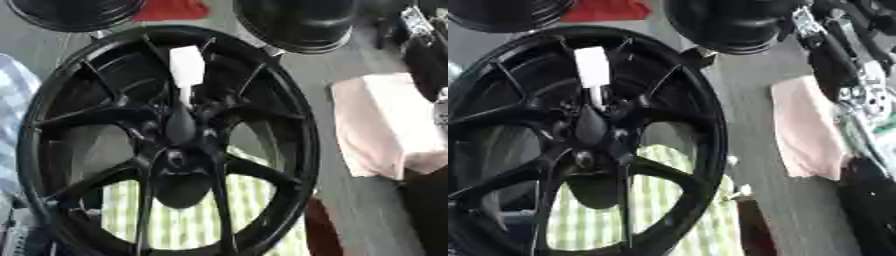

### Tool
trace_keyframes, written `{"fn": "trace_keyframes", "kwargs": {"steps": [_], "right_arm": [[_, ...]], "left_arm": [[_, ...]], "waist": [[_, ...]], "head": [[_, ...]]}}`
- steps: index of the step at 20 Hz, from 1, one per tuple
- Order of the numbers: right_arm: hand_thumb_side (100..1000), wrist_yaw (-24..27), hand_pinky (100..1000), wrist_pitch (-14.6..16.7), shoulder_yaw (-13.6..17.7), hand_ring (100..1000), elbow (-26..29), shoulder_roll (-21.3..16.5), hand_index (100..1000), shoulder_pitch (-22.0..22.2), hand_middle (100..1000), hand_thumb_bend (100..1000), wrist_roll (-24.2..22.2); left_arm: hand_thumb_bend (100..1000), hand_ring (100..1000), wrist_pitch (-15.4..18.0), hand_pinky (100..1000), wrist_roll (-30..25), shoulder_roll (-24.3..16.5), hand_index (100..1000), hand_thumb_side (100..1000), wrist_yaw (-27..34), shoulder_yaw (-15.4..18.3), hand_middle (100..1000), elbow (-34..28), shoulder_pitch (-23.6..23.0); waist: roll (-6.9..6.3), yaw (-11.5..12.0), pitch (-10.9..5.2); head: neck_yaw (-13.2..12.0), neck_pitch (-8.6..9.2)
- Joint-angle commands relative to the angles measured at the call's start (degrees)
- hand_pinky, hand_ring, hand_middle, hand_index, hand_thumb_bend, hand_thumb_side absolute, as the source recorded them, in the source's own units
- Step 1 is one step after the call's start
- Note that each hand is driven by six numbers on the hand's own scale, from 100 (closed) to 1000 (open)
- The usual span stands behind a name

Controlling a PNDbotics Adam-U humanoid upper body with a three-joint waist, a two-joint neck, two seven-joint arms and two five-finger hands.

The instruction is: Pull the pin out of the wheel hub.

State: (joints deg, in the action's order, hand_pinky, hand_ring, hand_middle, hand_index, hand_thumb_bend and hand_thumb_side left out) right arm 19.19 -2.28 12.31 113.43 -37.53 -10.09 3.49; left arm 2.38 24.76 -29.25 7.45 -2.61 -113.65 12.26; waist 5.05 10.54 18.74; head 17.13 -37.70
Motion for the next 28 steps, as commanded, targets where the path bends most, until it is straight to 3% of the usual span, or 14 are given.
{"fn": "trace_keyframes", "kwargs": {"steps": [1,8,14,16,22,25,28], "right_arm": [[612,-1.1,933,0.7,0.5,882,1.2,-1.5,606,0.3,365,100,0.2],[605,-2.7,935,3.8,0.9,899,1.2,-1.2,617,2.9,382,100,0.2],[608,-4.4,934,5.7,1.1,899,1.2,-0.5,616,5.0,382,100,0.3],[608,-5.1,934,5.9,1.1,896,1.2,-0.4,614,5.5,379,100,0.3],[614,-6.2,934,5.8,1.0,894,1.2,0.4,611,6.1,377,100,0.2],[614,-6.0,934,5.6,0.9,894,1.2,0.5,611,6.0,376,100,-0.1],[615,-5.8,934,5.2,0.8,894,1.2,0.4,610,6.2,376,100,-0.4]], "left_arm": [[372,633,-0.2,860,-0.7,-4.7,724,618,-0.9,0.0,596,-0.9,0.2],[377,645,0.2,848,-4.7,-17.2,744,623,-3.3,-0.2,609,-0.9,0.9],[371,652,0.3,832,-11.4,-27.1,749,629,-6.9,-0.9,617,-0.9,1.0],[378,655,0.8,820,-16.7,-30.6,753,631,-10.2,-1.7,621,-0.9,0.9],[402,680,6.9,804,-35.3,-37.1,765,597,-18.3,-3.3,651,-0.9,3.9],[399,693,9.0,807,-47.6,-38.9,773,604,-18.9,-4.4,665,-0.9,7.7],[400,690,8.5,807,-56.0,-39.6,777,607,-16.8,-4.6,671,-0.9,12.3]], "waist": [[-0.28,0.0,-1.47],[-0.17,0.1,-1.74],[0.18,0.3,-1.23],[0.18,0.4,-1.02],[0.03,0.3,-0.60],[-0.33,-0.3,-0.96],[-0.90,-0.4,-1.51]], "head": [[0.8,-0.20],[2.1,-2.74],[3.6,-2.04],[4.1,-2.10],[4.1,-2.47],[3.4,-2.63],[3.0,-2.63]]}}
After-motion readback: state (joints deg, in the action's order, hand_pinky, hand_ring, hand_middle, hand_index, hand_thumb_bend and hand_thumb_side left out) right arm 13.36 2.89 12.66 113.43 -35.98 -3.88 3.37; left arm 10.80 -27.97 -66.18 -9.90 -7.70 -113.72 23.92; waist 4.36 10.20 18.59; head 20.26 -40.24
